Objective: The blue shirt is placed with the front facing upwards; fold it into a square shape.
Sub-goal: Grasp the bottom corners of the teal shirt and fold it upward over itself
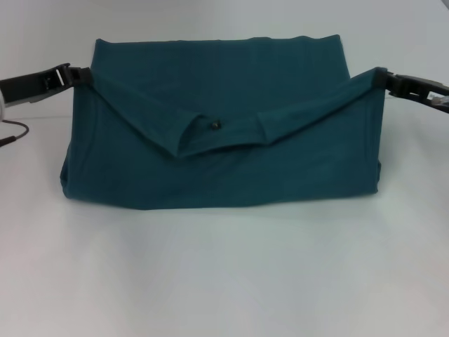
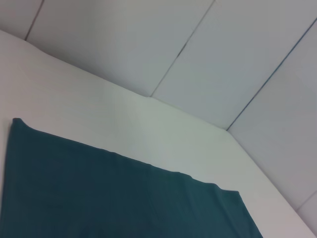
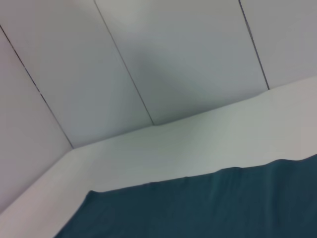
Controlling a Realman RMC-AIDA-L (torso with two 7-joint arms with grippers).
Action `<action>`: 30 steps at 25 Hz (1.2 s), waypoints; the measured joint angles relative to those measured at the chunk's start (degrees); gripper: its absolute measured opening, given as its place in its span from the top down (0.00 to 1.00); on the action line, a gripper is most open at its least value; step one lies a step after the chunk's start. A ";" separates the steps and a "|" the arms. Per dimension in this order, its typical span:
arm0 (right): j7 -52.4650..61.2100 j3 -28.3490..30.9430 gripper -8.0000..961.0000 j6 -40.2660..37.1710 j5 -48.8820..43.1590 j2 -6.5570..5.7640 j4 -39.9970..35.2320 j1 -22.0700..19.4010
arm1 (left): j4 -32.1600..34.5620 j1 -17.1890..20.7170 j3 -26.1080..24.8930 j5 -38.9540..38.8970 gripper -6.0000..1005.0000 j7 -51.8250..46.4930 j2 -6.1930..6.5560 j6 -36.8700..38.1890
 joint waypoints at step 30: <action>-10.81 -1.97 0.94 11.80 9.51 0.54 6.46 2.62 | -4.14 -0.71 -0.01 -9.00 0.97 8.92 -2.79 -8.27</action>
